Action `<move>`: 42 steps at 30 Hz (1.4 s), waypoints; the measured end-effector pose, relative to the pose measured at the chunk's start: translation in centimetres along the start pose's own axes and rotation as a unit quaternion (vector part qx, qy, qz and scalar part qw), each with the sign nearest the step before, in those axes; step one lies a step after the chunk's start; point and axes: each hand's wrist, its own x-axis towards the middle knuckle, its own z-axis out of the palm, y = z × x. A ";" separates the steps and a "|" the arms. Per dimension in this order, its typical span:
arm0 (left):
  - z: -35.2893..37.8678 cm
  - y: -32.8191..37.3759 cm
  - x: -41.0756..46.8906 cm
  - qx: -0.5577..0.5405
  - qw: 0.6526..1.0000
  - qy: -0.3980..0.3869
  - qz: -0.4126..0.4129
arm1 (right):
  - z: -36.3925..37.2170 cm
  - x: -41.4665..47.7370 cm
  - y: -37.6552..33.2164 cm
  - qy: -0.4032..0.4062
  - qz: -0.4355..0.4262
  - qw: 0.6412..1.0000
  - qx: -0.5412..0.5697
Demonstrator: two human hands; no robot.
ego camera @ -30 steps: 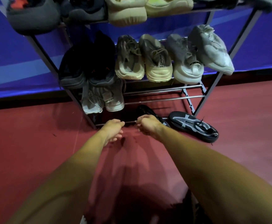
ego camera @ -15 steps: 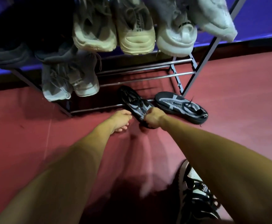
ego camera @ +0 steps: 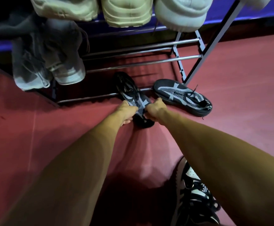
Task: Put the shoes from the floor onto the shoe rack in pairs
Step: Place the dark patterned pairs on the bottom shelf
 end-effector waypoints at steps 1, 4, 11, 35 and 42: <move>-0.1 -0.2 -0.3 0.006 1.000 0.006 -0.001 | 0.1 -0.1 0.2 0.000 0.003 1.000 -0.009; -0.9 -0.8 -2.1 0.060 0.997 0.043 0.024 | 0.6 -1.8 0.9 0.001 0.002 0.999 -0.034; -3.2 -5.3 -3.8 0.155 0.985 0.069 -0.037 | 2.5 -4.8 3.1 -0.068 -0.034 0.973 -0.217; -12.5 4.3 -21.2 0.075 0.991 0.048 0.095 | -5.7 -22.7 -9.7 -0.012 -0.178 0.944 -0.278; -14.2 6.1 -21.2 -0.007 0.999 -0.027 0.047 | -3.3 -21.0 -10.9 0.100 -0.249 0.940 -0.212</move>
